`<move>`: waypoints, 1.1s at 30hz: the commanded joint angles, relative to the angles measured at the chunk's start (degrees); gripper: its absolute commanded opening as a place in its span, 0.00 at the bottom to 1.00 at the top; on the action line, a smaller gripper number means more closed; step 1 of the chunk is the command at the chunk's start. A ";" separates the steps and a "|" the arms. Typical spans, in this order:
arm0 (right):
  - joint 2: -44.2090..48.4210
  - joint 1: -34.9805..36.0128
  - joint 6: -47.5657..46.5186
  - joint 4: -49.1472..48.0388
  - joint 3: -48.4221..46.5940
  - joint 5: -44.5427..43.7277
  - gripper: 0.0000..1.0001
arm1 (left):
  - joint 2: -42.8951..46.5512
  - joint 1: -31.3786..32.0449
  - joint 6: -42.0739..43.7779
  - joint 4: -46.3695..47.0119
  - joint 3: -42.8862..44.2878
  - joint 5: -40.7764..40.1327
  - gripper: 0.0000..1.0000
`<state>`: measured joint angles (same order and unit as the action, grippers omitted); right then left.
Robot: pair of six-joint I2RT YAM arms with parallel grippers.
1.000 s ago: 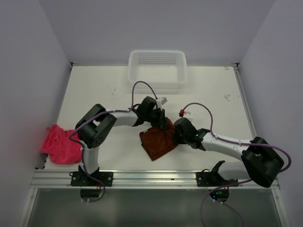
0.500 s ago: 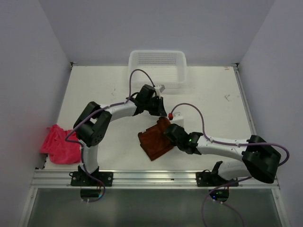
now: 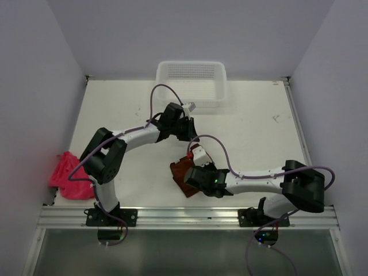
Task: Roll the towels
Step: Roll the towel
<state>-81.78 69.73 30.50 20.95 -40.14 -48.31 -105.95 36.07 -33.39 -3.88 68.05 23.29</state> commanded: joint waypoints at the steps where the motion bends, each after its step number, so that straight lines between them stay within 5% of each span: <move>1: -2.94 3.90 -0.44 4.01 -3.01 -8.36 0.00 | 2.85 0.05 -1.15 2.74 -0.90 1.50 0.15; 19: -24.66 16.40 5.45 20.54 -16.64 -19.89 0.00 | 8.30 4.26 -2.12 2.91 -5.29 0.97 0.15; 33: -27.73 17.28 3.69 19.75 -17.34 -17.69 0.00 | 10.77 9.19 -6.43 15.12 -24.18 1.41 0.14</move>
<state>-109.21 86.63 33.08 40.95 -56.25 -65.63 -96.82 45.04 -38.37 6.07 47.00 24.01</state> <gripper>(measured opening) 0.085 0.141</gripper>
